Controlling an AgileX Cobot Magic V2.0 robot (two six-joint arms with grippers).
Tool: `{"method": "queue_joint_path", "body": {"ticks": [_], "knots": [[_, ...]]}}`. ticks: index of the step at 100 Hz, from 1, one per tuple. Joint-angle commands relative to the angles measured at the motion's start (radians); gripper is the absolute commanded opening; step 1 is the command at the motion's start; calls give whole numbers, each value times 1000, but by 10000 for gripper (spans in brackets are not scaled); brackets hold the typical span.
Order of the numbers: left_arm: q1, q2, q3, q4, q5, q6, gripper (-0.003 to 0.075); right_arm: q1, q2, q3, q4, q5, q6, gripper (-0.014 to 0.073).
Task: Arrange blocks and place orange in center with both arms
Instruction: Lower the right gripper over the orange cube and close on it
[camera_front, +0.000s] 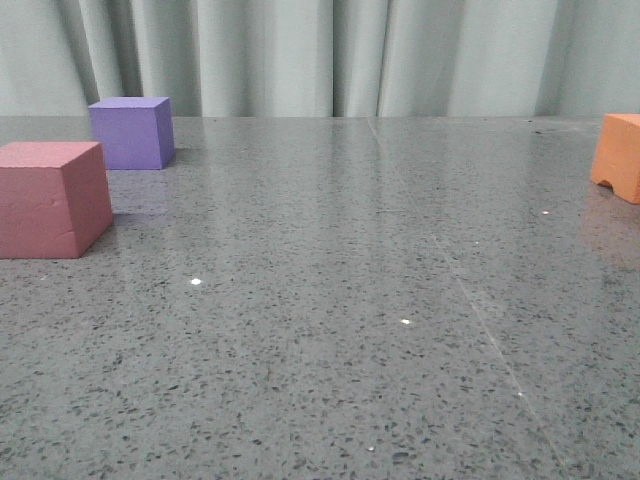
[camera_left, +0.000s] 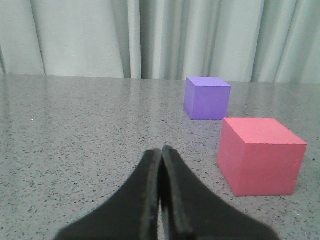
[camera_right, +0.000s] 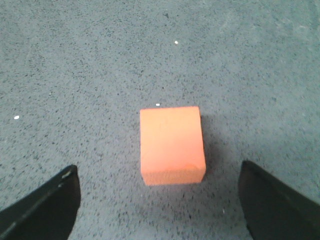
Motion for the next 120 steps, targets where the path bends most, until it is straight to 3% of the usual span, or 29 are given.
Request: {"method": "queue_joint_path", "body": {"ticks": [1,87,97,109,120], "knots": [[-9,-34,55,-8,-87,1,-19,-3,44,-63,0,-66,-29,636],[-9,-34,55,-8,-87,1,-19,-3,354,-81,-15,-191,-49,629],[-9,-34,55,-8,-87,1,-19,-3,360,-81,-15,-192,-49,542],[-9,-34,55,-8,-87,1,-19,-3,360,-81,-15,-185,-49,307],[-9,-34,55,-8,-87,1,-19,-3,360,-81,-15,-189,-49,160]]}}
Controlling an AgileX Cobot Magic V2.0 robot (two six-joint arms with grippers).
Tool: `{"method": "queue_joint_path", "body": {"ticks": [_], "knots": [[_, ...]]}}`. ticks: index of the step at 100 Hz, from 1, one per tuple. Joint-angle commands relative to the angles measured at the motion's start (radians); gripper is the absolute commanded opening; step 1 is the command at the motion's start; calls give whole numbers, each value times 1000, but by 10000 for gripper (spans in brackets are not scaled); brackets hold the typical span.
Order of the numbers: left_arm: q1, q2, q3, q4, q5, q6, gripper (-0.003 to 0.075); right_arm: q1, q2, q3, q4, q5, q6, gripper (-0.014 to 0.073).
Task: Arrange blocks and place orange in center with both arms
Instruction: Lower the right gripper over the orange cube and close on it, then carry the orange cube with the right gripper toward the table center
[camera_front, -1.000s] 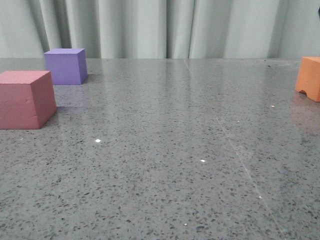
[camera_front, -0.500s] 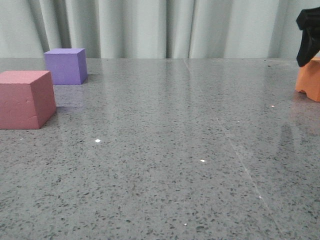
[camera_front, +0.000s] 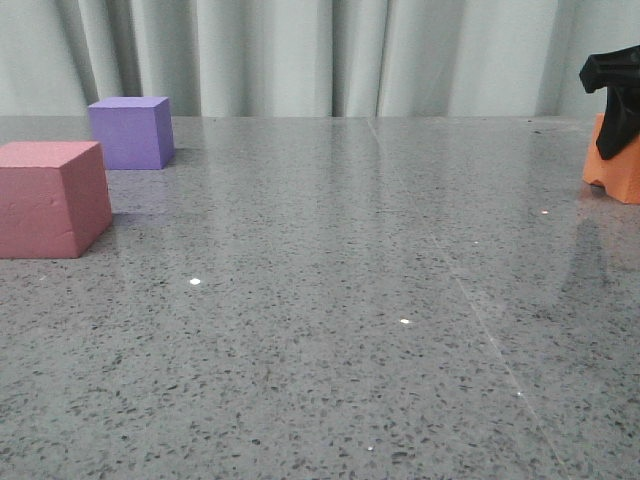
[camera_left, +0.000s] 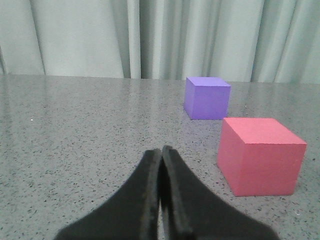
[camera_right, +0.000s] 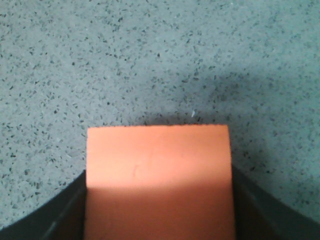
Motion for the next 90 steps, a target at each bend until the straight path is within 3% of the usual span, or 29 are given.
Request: {"method": "queue_joint_path", "body": {"ticks": [1,31,55,90], "knots": [[-9,-34,55,-8,-87,1,-19,-3,-37,-36,-9,-57,-9,149],[-9,-34,55,-8,-87,1,-19,37,-107,-36,86,-7,-9,129],[-9,-34,55,-8,-87,1,-19,215,-140,-75,98,32,42,130],[-9,-34,55,-8,-87,1,-19,391,13,-289,97,45,162,131]]}}
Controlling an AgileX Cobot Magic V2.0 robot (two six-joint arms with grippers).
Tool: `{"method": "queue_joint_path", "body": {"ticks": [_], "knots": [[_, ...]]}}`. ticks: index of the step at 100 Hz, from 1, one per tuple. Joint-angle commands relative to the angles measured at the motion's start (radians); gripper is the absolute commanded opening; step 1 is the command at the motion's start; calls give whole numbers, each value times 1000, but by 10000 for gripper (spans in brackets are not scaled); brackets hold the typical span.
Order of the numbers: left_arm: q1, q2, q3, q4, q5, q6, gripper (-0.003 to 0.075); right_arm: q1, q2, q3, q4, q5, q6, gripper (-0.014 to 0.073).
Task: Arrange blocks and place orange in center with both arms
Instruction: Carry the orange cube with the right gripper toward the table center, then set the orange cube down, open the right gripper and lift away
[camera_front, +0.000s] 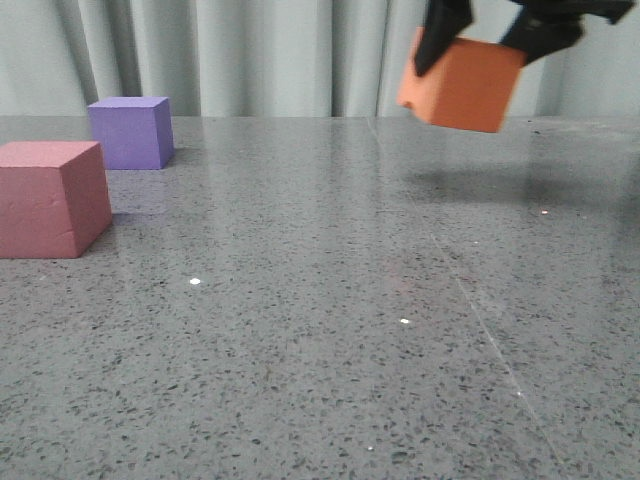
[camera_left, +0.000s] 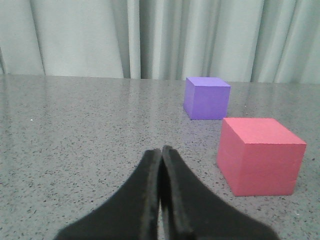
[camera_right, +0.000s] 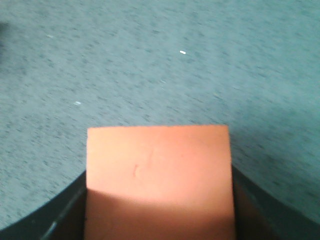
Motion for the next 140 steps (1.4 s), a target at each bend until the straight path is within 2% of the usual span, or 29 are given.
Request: {"method": "queue_joint_path", "body": {"ticks": [1,40,55,79,103,113,132,140], "knots": [[-9,-34,55,-8,-87,1,-19,33,16,-85,3,-38,28,131],[-9,-34,55,-8,-87,1,-19,142,218,-259,-67,-8,209,131],[-9,-34,55,-8,-87,1,-19,166,240,-275,-163,7,302,131],[-9,-34,55,-8,-87,1,-19,210,240,-275,-403,64,562,131],[-9,-34,55,-8,-87,1,-19,223,240,-275,-430,86,601,141],[-9,-34,55,-8,-87,1,-19,223,240,-275,-429,86,601,218],[-9,-34,55,-8,-87,1,-19,223,240,-275,-427,79,601,550],[-9,-34,55,-8,-87,1,-19,223,240,-275,-427,79,601,645]]}}
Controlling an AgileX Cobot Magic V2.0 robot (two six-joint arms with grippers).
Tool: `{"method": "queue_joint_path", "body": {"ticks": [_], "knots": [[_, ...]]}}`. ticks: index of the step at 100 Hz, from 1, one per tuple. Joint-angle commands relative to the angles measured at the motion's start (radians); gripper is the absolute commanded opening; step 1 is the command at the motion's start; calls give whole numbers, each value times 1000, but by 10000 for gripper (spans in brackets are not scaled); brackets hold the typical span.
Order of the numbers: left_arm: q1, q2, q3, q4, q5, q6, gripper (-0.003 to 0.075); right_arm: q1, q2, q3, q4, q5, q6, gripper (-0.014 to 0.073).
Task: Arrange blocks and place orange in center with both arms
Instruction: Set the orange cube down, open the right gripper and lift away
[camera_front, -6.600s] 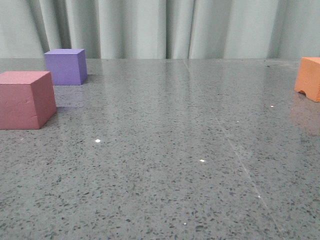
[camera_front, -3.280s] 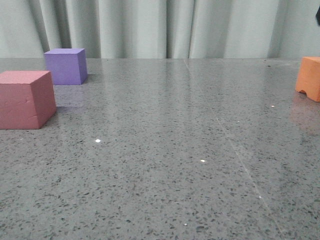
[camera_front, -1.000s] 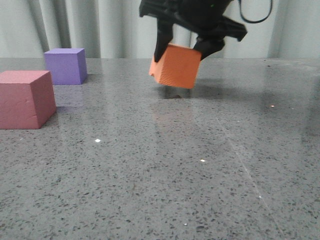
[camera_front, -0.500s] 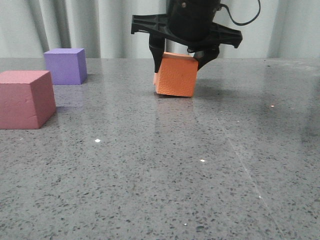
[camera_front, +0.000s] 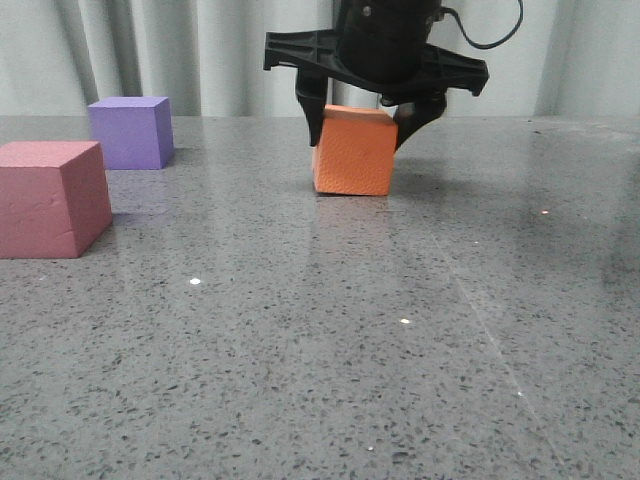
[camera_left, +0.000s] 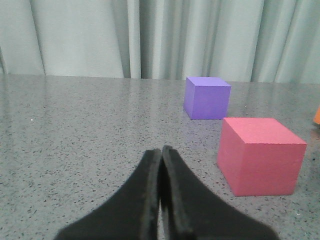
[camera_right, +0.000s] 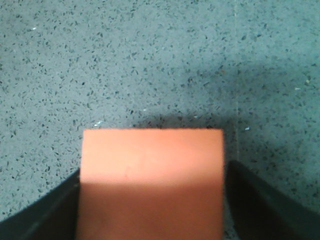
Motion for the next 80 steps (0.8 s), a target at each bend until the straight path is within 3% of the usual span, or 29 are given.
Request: {"method": "queue_joint_path", "body": {"ticks": [1,41,80], "knots": [[-9,-34,55,-8,-87,1,-19,1,-55,-35,-29,-30,2,650],[-9,-34,55,-8,-87,1,-19,1,-117,-82,-29,30,-8,654],[-9,-34,55,-8,-87,1,-19,1,-346,-59,-34,49,-254,654]]}}
